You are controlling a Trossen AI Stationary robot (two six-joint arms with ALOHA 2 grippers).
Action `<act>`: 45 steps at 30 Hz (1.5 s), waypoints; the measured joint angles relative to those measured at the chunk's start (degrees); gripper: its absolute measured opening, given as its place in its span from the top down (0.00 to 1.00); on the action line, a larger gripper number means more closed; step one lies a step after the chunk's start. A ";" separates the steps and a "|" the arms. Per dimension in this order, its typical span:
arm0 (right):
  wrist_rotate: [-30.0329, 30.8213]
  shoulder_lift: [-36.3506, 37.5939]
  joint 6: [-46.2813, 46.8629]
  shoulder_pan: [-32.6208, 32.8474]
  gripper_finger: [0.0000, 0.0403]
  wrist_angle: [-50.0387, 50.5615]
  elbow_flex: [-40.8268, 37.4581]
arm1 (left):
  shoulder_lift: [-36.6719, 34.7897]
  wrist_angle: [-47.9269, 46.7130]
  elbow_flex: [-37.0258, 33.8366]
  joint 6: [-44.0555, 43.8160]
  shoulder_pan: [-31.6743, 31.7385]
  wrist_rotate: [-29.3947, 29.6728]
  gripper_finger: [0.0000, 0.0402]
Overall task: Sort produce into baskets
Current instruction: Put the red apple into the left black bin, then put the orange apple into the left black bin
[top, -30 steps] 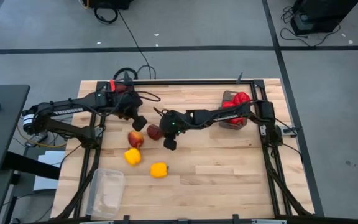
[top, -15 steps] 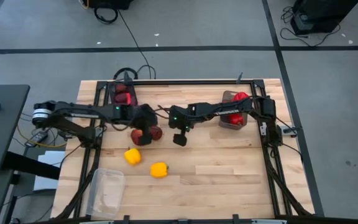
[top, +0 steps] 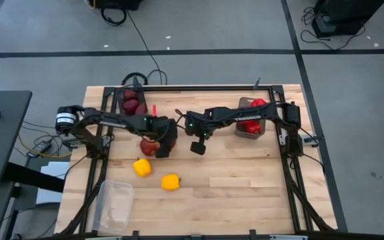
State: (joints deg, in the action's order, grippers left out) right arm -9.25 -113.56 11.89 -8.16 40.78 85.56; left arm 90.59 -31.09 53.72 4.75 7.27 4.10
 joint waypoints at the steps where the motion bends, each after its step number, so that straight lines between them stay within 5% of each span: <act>1: -0.01 0.02 0.73 -0.21 0.05 0.47 0.04 | 0.06 -0.36 0.46 -0.40 0.19 0.34 0.22; 17: 0.17 -0.02 2.96 -0.95 0.14 2.19 0.07 | -9.38 -16.04 8.03 -6.65 18.39 14.41 0.28; 32: -1.34 -0.08 3.55 -0.80 0.14 2.56 0.07 | -11.50 -13.45 6.46 -2.37 40.33 15.12 0.22; 39: -1.34 -0.11 3.53 -0.82 0.14 2.83 0.07 | -11.48 -12.04 5.08 -3.50 43.88 9.39 0.03; 45: -1.54 -0.11 3.51 -1.49 0.14 2.70 0.07 | -11.50 -15.62 7.31 -2.89 43.62 9.96 0.06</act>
State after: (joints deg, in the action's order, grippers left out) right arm -10.78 -113.67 15.40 -9.64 43.49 85.62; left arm 79.09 -46.71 61.03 1.85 50.89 14.06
